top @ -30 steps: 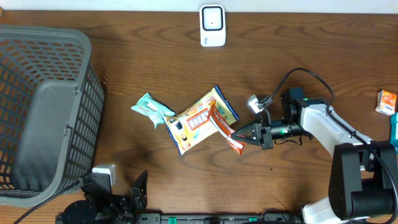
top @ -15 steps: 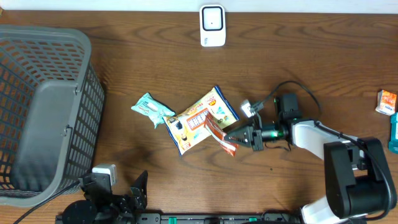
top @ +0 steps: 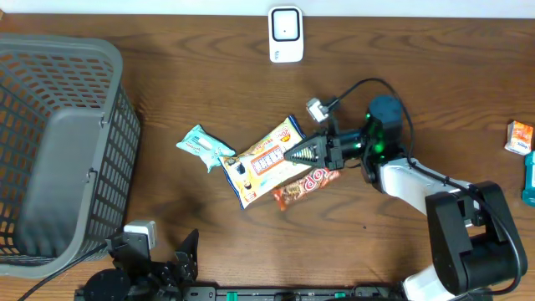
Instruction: Scan the item barcode
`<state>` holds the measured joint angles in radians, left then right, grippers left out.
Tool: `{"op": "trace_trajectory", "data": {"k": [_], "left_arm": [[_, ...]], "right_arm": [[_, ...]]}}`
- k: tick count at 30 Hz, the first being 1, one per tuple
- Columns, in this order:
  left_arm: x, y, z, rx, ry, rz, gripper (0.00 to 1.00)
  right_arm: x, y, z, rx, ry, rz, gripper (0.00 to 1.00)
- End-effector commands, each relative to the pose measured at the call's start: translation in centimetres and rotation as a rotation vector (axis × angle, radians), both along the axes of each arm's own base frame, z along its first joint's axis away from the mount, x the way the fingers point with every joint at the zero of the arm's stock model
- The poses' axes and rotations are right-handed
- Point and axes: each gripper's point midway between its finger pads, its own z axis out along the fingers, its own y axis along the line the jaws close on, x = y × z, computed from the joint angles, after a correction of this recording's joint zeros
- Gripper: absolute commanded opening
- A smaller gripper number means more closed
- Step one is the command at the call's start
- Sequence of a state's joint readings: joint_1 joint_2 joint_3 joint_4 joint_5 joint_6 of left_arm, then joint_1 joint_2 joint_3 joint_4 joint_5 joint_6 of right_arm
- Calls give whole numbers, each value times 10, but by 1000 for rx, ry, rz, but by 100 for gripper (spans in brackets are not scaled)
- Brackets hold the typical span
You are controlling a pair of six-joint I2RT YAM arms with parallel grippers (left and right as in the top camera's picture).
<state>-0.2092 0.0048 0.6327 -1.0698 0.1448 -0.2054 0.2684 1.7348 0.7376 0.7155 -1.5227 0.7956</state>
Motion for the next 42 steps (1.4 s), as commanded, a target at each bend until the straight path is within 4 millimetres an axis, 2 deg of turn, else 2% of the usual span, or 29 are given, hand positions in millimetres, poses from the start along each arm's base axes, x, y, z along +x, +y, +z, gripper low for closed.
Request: {"op": "trace_trajectory", "data": {"k": [1,4,6,11,14,16,17,20,24,26,30,32,35,37,40,42], "left_arm": [[0,0,2,-2,-6,-1,98],[0,0,2,-2,-6,-1,98],[0,0,2,-2,-6,-1,98],[0,0,2,-3,-6,-1,98],[0,0,2,-2,-6,-1,98],[0,0,2,-2,-6,-1,98],[0,0,2,-2,-6,-1,98],[0,0,2,-2,-6,-1,98],[0,0,2,-2,-6,-1,98],[0,0,2,-2,-6,-1,98],[0,0,2,-3,-6,-1,98],[0,0,2,-2,-6,-1,98],[0,0,2,-2,-6,-1,98],[0,0,2,-3,-6,-1,98],[0,0,2,-3,-6,-1,98],[0,0,2,-2,-6,-1,98]], "right_arm": [[2,3,-21,-29,43,-24,4],[-2,4,-23,-22,39,-2,11],[-5,5,-15,1,-2,28,31],[-4,6,6,16,-14,46,42],[-7,5,27,31,-58,55,50],[-12,3,44,45,-104,56,59],[-13,1,54,47,-109,50,67],[-6,-3,60,48,-117,34,70],[18,-14,69,49,-126,-24,74],[39,-23,80,49,-95,-78,73],[81,-44,116,53,-47,-182,75],[98,-58,142,63,-63,-231,76],[115,-74,172,73,-93,-281,80],[123,-80,187,80,-101,-306,88],[131,-77,190,87,-113,-326,98],[141,-73,182,88,-120,-361,99]]}}
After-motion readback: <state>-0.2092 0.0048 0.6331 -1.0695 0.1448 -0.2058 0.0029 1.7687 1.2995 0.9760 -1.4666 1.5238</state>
